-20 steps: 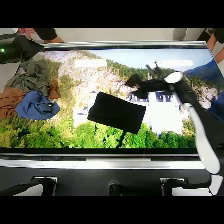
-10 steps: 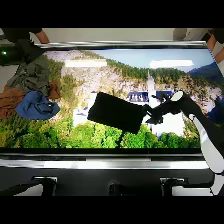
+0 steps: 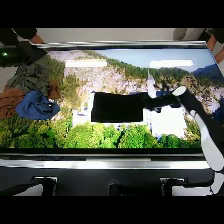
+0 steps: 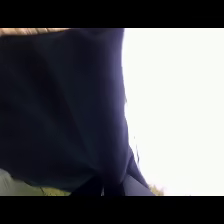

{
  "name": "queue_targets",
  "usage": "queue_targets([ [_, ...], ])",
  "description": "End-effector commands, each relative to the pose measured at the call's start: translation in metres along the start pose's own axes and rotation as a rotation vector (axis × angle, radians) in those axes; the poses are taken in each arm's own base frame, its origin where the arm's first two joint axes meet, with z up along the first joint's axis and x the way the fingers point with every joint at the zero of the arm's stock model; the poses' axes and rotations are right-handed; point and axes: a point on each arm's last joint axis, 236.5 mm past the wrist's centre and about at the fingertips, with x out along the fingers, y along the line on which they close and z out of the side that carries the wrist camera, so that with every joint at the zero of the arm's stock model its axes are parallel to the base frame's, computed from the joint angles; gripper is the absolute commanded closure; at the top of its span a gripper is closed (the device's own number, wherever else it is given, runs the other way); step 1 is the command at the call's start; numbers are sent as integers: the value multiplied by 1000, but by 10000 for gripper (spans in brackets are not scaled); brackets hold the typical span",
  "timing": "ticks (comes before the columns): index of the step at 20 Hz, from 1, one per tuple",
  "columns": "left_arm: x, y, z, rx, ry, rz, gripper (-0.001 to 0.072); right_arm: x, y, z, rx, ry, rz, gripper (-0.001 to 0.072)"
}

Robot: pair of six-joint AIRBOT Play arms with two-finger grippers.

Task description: Fold the shirts.

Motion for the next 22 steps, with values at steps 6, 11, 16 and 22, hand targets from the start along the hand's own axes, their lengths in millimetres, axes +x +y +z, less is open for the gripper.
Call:
queue_targets([
  [6,0,0,-1,0,3,0,677,-211,-158,71,319,-288,-147,669],
  [11,0,0,-1,0,3,0,678,-317,-281,3,712,-392,-345,669],
  [16,0,0,-1,0,3,-1,677,-282,-326,-110,967,-212,-509,669],
  [22,0,-1,-5,0,21,-4,677,-262,-337,-159,967,-124,-601,668],
])
